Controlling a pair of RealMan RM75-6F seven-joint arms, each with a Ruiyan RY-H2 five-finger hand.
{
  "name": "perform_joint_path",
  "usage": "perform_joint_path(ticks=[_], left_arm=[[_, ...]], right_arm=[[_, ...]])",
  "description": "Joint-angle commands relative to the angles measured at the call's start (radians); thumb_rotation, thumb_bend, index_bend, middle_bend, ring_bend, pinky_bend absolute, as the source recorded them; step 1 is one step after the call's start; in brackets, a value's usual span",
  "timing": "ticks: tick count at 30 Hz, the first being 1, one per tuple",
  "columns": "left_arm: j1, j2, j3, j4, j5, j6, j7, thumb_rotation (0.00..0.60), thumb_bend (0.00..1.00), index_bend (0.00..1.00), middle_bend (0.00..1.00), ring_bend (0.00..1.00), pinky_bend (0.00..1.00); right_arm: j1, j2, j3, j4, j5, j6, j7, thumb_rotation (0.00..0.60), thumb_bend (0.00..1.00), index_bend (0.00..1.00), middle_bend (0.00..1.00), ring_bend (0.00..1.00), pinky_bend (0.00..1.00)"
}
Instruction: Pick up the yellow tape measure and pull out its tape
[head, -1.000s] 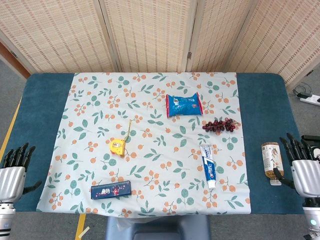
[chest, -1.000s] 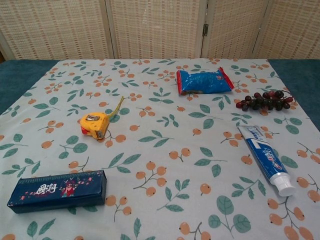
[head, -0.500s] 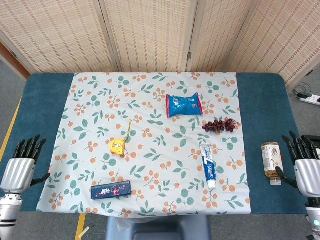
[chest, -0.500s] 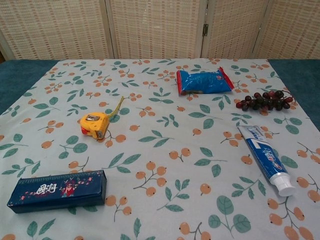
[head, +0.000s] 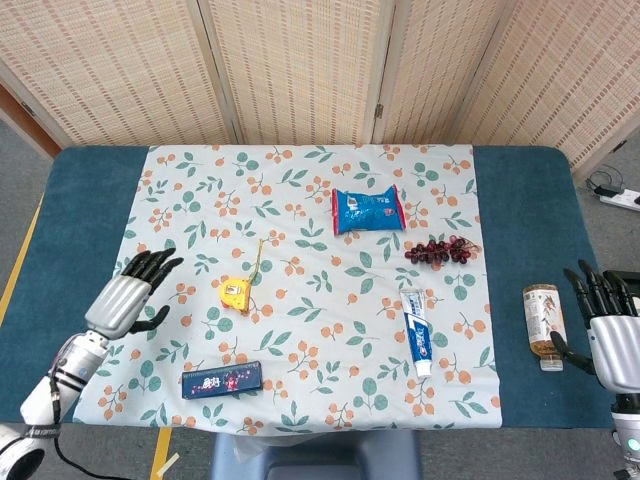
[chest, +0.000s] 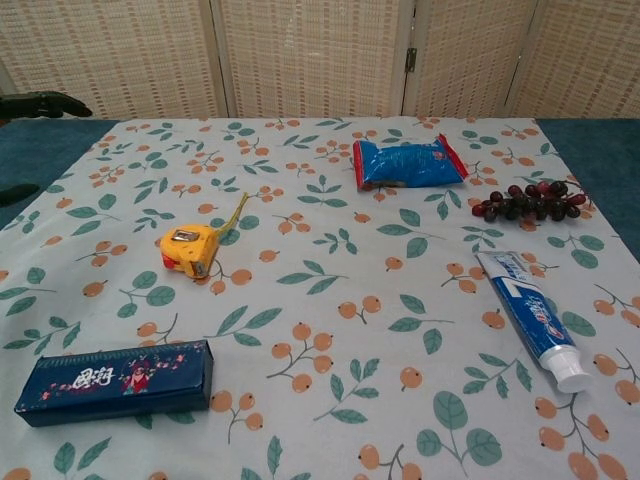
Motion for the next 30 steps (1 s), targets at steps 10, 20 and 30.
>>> perform_joint_path(ticks=[10, 20, 30], left_arm=[[-0.204, -0.152, 0.016, 0.165, 0.062, -0.166, -0.221, 0.600, 0.91, 0.20, 0.15, 0.04, 0.00], [-0.307, -0.239, 0.047, 0.236, 0.039, -0.290, -0.218, 0.600, 1.00, 0.23, 0.22, 0.05, 0.00], [-0.351, -0.302, 0.060, 0.322, -0.026, -0.362, -0.194, 0.600, 1.00, 0.23, 0.24, 0.05, 0.00]], right_arm=[[-0.005, 0.003, 0.000, -0.005, 0.013, -0.002, -0.001, 0.600, 0.33, 0.00, 0.01, 0.09, 0.00], [-0.004, -0.004, -0.001, 0.005, 0.022, -0.010, 0.006, 0.600, 0.33, 0.00, 0.01, 0.09, 0.00], [-0.009, -0.007, -0.002, 0.008, 0.029, -0.008, 0.010, 0.600, 0.33, 0.00, 0.01, 0.09, 0.00]])
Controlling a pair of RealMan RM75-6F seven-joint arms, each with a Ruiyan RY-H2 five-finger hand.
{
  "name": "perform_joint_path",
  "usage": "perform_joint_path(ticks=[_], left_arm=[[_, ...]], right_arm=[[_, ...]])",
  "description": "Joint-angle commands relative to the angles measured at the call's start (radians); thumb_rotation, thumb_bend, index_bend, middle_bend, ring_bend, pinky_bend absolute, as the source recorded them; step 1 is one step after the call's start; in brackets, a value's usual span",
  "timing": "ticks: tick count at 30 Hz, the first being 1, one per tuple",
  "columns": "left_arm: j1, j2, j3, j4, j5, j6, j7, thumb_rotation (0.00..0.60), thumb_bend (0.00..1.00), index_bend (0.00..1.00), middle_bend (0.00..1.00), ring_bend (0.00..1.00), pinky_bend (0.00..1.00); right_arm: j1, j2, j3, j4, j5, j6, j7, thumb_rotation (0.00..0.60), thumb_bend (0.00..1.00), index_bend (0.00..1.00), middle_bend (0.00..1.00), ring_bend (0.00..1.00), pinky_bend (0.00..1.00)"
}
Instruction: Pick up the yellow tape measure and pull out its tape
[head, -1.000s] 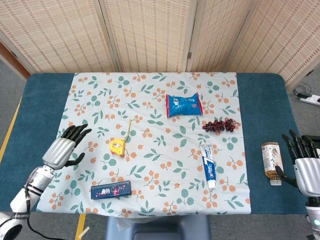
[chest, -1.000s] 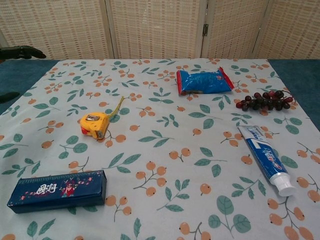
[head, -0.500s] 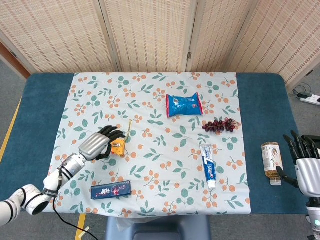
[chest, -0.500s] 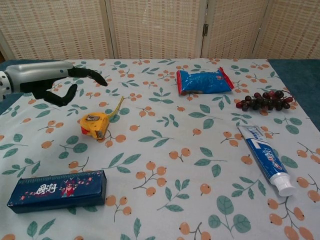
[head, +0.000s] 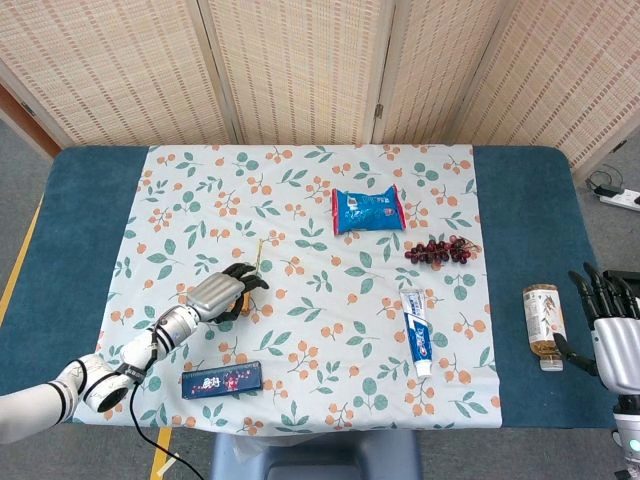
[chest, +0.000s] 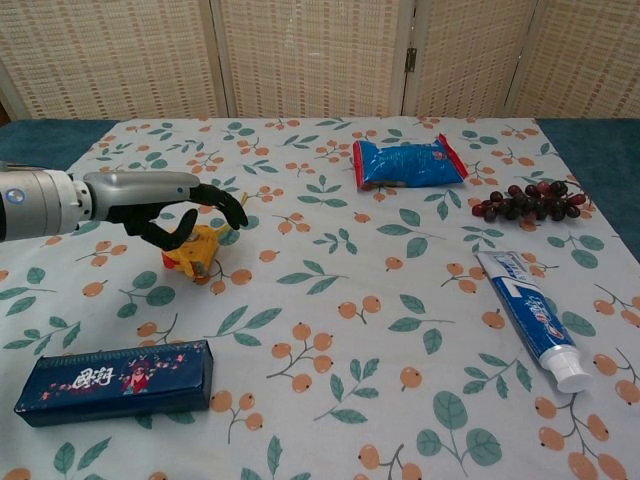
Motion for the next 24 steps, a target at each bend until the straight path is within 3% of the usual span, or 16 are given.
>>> perform_joint_path(ticks=[1, 9, 24], left_arm=[[-0.007, -0.012, 0.004, 0.024, -0.026, -0.017, 0.018, 0.600, 1.00, 0.23, 0.24, 0.05, 0.00], [0.011, 0.009, 0.018, 0.036, -0.077, -0.017, 0.045, 0.600, 1.00, 0.22, 0.30, 0.09, 0.00], [0.081, 0.104, 0.046, -0.057, -0.152, 0.016, 0.094, 0.600, 1.00, 0.22, 0.38, 0.16, 0.00]], right_arm=[[-0.002, 0.000, 0.000, 0.000, 0.001, 0.003, 0.001, 0.600, 0.33, 0.00, 0.01, 0.09, 0.00], [-0.005, -0.006, 0.001, 0.004, 0.001, 0.008, -0.001, 0.600, 0.33, 0.00, 0.01, 0.09, 0.00], [-0.004, -0.012, 0.006, 0.009, -0.010, 0.020, -0.003, 0.600, 0.33, 0.00, 0.01, 0.09, 0.00]])
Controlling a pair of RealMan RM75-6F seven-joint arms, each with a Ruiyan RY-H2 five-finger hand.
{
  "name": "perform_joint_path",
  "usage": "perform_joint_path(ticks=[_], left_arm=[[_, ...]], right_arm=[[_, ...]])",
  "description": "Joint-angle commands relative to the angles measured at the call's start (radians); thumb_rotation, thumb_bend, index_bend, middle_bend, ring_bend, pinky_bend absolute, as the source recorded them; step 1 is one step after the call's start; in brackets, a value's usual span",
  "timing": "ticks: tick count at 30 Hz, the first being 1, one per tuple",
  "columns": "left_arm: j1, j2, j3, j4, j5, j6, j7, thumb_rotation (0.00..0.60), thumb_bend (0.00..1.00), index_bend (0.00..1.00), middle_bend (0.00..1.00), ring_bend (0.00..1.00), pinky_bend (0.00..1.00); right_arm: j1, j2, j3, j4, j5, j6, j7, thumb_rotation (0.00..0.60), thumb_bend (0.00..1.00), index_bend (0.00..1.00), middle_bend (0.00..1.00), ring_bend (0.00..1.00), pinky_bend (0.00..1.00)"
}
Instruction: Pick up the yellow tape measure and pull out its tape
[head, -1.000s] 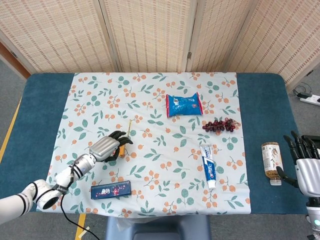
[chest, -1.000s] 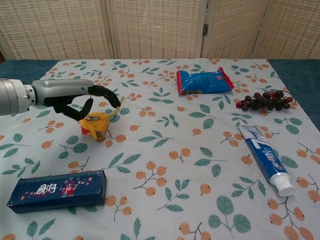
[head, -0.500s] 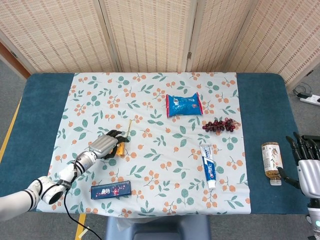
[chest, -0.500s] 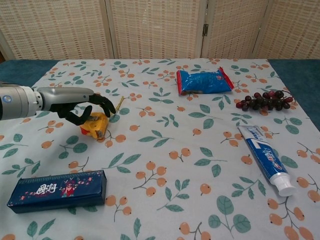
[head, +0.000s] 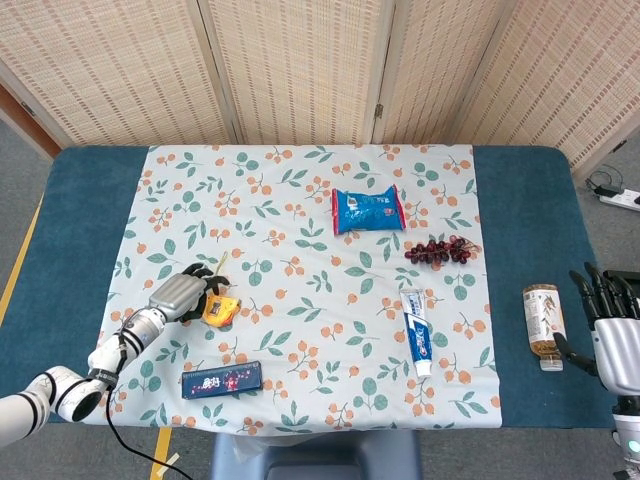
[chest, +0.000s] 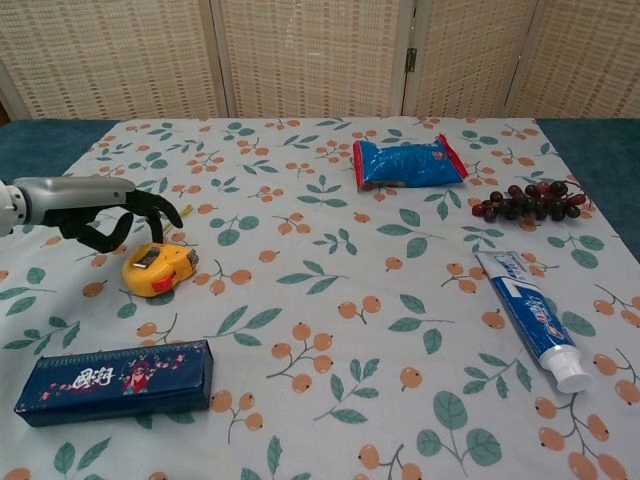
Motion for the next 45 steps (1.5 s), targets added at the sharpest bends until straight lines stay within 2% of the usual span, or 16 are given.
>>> perform_joint_path(ticks=[1, 3, 5, 10, 11, 13, 18, 25, 45], left_arm=[[0.015, 0.019, 0.000, -0.026, -0.012, 0.021, 0.018, 0.600, 1.00, 0.22, 0.38, 0.16, 0.00], [0.021, 0.029, -0.005, -0.043, -0.022, 0.033, 0.032, 0.600, 1.00, 0.19, 0.35, 0.13, 0.00], [0.025, 0.043, -0.011, -0.067, -0.030, 0.045, 0.052, 0.600, 0.95, 0.15, 0.27, 0.09, 0.00], [0.023, 0.073, 0.002, -0.128, -0.041, 0.047, 0.179, 0.600, 0.50, 0.05, 0.06, 0.01, 0.00], [0.023, 0.073, 0.006, -0.138, -0.047, 0.047, 0.211, 0.600, 0.44, 0.04, 0.04, 0.00, 0.00], [0.023, 0.069, 0.012, -0.155, -0.068, 0.041, 0.271, 0.600, 0.38, 0.03, 0.03, 0.00, 0.00], [0.021, 0.052, 0.019, -0.189, -0.155, 0.023, 0.402, 0.600, 0.35, 0.03, 0.01, 0.00, 0.00], [0.027, 0.005, 0.017, -0.188, -0.239, 0.046, 0.500, 0.600, 0.34, 0.08, 0.01, 0.01, 0.00], [0.048, -0.075, -0.019, -0.147, -0.343, 0.120, 0.561, 0.600, 0.35, 0.23, 0.22, 0.17, 0.00]], right_arm=[[-0.001, -0.001, 0.001, 0.003, 0.000, 0.003, 0.003, 0.600, 0.33, 0.00, 0.01, 0.09, 0.00], [-0.002, -0.001, 0.001, 0.006, 0.001, 0.002, 0.006, 0.600, 0.33, 0.00, 0.01, 0.09, 0.00], [-0.002, -0.001, 0.001, 0.008, 0.001, 0.003, 0.009, 0.600, 0.33, 0.00, 0.01, 0.09, 0.00], [-0.003, -0.002, 0.002, 0.013, 0.002, 0.004, 0.016, 0.600, 0.33, 0.00, 0.01, 0.09, 0.00], [-0.003, -0.003, 0.002, 0.014, 0.002, 0.003, 0.017, 0.600, 0.33, 0.00, 0.01, 0.09, 0.00], [-0.002, -0.005, 0.002, 0.017, 0.002, 0.001, 0.019, 0.600, 0.33, 0.00, 0.01, 0.09, 0.00], [-0.001, -0.004, 0.001, 0.019, 0.002, -0.002, 0.021, 0.600, 0.33, 0.00, 0.01, 0.09, 0.00], [-0.003, -0.001, 0.002, 0.019, 0.006, -0.001, 0.025, 0.600, 0.33, 0.00, 0.01, 0.09, 0.00], [0.003, -0.004, 0.004, 0.022, 0.015, -0.015, 0.023, 0.600, 0.33, 0.00, 0.02, 0.09, 0.00]])
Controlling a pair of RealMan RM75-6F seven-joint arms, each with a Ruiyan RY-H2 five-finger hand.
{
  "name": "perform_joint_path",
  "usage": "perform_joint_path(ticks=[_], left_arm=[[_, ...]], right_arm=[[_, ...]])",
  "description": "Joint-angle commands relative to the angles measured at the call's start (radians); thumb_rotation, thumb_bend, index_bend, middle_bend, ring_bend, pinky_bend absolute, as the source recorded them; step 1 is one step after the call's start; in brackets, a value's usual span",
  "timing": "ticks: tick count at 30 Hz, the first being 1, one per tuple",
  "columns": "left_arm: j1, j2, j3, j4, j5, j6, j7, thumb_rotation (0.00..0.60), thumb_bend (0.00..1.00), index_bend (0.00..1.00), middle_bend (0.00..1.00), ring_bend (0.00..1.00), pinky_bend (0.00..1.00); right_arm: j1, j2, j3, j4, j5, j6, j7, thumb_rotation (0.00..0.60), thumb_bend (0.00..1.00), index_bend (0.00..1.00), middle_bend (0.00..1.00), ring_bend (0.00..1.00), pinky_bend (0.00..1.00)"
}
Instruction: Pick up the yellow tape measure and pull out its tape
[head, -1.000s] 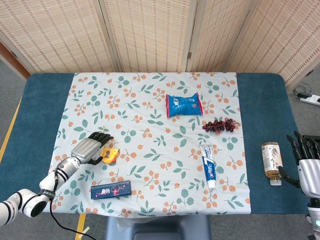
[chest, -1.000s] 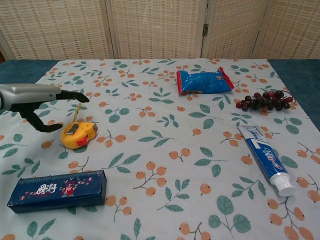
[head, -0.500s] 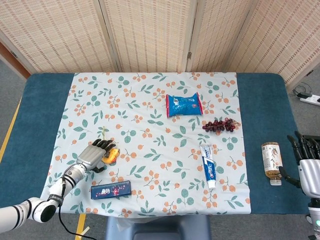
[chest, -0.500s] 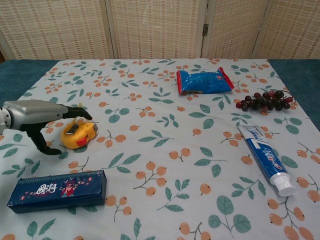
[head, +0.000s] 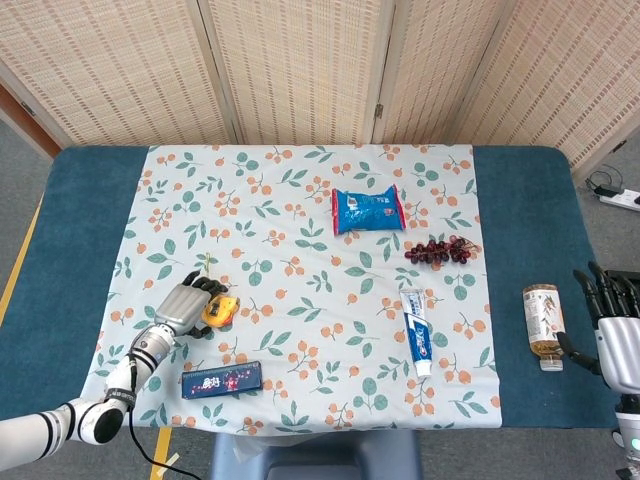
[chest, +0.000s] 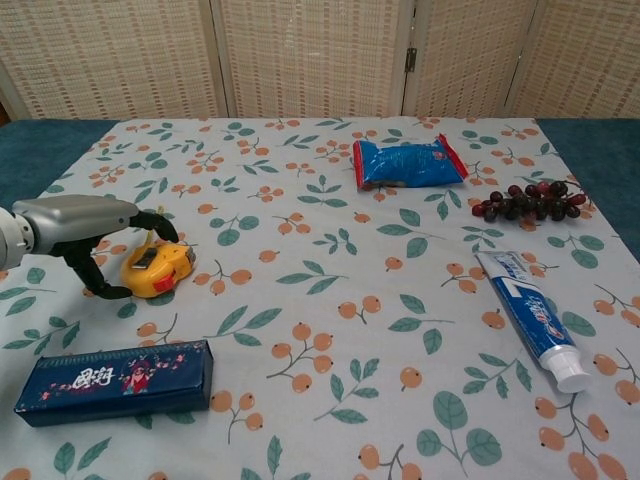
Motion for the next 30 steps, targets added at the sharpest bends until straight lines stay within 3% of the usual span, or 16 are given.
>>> perform_joint_path(ticks=[1, 19, 27, 30], left_arm=[[0.003, -0.006, -0.004, 0.000, -0.014, 0.005, 0.008, 0.600, 0.35, 0.24, 0.23, 0.17, 0.00], [0.010, -0.034, -0.024, 0.018, -0.046, 0.015, -0.004, 0.600, 0.36, 0.32, 0.30, 0.23, 0.00], [0.031, -0.064, -0.047, 0.076, 0.019, 0.057, -0.096, 0.600, 0.37, 0.52, 0.49, 0.40, 0.11], [0.041, -0.063, -0.052, 0.083, 0.072, 0.087, -0.145, 0.600, 0.37, 0.56, 0.51, 0.43, 0.13]], right_arm=[[0.000, 0.000, 0.001, 0.000, 0.001, -0.001, 0.000, 0.600, 0.33, 0.00, 0.02, 0.09, 0.00], [-0.001, 0.004, 0.000, -0.008, 0.004, 0.000, -0.007, 0.600, 0.33, 0.00, 0.02, 0.09, 0.00], [-0.003, 0.006, 0.001, -0.015, -0.011, 0.014, -0.011, 0.600, 0.33, 0.00, 0.03, 0.09, 0.00], [0.002, 0.009, -0.002, -0.022, -0.034, 0.019, 0.006, 0.600, 0.33, 0.00, 0.05, 0.10, 0.00]])
